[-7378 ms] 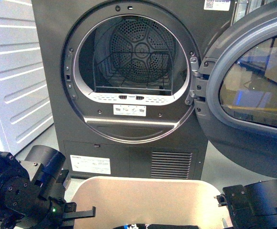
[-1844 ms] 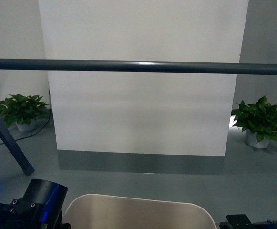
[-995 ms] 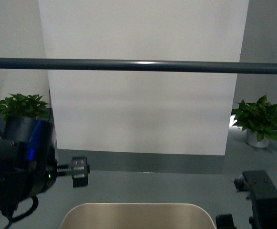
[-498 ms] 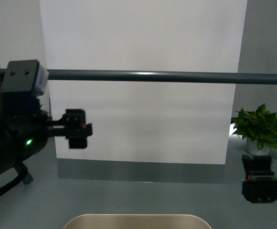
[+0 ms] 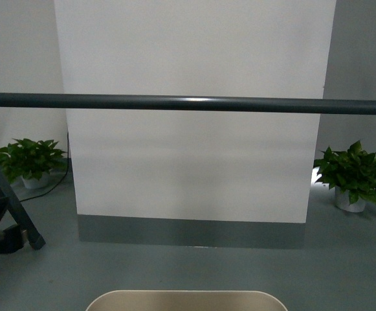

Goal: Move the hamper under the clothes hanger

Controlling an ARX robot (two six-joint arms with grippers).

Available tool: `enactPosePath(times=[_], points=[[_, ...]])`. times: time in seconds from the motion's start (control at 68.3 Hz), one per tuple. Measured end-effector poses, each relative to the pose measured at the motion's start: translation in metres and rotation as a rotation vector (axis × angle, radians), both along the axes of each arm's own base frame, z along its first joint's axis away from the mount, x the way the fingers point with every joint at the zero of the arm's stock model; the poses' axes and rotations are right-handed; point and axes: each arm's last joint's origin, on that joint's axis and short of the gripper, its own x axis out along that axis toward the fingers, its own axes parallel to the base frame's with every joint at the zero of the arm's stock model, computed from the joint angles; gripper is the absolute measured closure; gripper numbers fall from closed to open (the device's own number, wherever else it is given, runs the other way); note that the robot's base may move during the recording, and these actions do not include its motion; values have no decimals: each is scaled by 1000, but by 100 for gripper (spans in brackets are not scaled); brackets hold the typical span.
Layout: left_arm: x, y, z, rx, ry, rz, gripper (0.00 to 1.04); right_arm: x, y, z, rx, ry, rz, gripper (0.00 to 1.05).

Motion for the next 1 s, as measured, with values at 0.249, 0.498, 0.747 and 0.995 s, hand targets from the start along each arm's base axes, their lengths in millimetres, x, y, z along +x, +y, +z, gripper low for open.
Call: enactPosePath(times=[0.249,0.498,0.747,0.995], points=[[-30,8,-7,1,-17,1,101,-23,-13,1,3,-1,-2,103],[-55,21,-14,5,0,7,101,-42,-13,1,3,-4,-2,103],[-77,21,-13,6,-1,1,101,-59,-13,2,3,-3,-2,103],[-91,21,-12,7,-4,1,101,-70,-13,4,3,-12,-2,103]])
